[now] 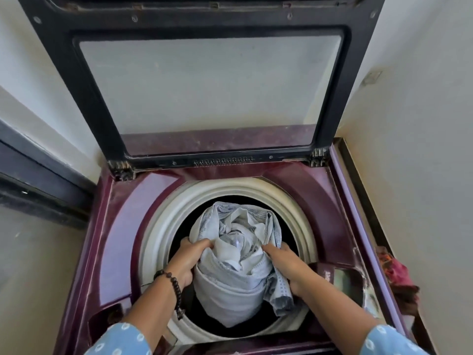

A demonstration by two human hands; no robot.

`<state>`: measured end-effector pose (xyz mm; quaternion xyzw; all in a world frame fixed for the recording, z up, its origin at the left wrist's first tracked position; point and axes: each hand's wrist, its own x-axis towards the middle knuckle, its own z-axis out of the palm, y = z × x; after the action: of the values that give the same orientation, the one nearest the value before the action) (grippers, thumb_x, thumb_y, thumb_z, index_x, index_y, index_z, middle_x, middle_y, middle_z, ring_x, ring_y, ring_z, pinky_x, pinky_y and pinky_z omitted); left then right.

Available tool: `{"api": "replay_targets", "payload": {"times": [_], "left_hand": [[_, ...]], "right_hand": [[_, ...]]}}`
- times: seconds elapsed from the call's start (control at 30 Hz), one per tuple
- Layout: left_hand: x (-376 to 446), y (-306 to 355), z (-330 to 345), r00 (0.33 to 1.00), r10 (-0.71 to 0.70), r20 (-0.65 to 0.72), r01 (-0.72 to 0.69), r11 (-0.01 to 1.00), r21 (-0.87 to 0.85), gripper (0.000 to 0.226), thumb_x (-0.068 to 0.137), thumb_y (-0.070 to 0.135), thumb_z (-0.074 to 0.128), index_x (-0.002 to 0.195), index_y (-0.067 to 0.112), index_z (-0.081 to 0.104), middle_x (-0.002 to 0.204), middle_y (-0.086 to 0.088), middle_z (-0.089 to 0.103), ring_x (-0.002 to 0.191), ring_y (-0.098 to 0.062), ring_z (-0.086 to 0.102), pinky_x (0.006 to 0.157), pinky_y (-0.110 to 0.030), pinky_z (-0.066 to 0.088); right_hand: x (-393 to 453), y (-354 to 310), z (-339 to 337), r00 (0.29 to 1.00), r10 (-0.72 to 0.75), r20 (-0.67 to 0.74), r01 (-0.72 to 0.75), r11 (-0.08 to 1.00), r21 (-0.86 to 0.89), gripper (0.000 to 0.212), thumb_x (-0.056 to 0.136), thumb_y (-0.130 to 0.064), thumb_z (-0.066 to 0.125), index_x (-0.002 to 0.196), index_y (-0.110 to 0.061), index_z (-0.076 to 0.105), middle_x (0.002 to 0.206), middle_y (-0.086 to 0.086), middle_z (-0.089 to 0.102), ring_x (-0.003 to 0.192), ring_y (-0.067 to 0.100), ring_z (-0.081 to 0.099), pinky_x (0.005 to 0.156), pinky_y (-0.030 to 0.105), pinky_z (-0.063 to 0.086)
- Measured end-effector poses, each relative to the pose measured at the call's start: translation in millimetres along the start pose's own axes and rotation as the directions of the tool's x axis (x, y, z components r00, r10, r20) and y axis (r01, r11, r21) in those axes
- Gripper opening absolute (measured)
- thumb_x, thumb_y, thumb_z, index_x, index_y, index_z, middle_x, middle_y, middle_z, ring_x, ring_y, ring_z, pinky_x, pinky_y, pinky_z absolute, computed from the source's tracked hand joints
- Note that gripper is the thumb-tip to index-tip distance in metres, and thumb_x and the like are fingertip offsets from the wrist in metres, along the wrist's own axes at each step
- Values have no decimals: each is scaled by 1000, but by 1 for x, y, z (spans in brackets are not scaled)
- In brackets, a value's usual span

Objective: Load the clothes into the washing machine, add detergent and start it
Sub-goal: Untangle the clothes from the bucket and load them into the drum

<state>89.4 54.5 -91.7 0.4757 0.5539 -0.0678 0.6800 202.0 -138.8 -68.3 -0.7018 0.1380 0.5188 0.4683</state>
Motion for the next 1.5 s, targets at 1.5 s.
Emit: {"api": "replay_targets", "payload": {"times": [1.5], "left_hand": [[-51, 8, 109, 886, 154, 437, -351, -395, 849, 40, 99, 25, 46, 137, 15, 49, 134, -6, 58, 125, -24, 55, 98, -36, 45]], "right_hand": [[-46, 2, -8, 884, -464, 53, 458, 837, -300, 13, 89, -27, 63, 101, -28, 70, 109, -4, 69, 102, 8, 65, 92, 25, 51]]}}
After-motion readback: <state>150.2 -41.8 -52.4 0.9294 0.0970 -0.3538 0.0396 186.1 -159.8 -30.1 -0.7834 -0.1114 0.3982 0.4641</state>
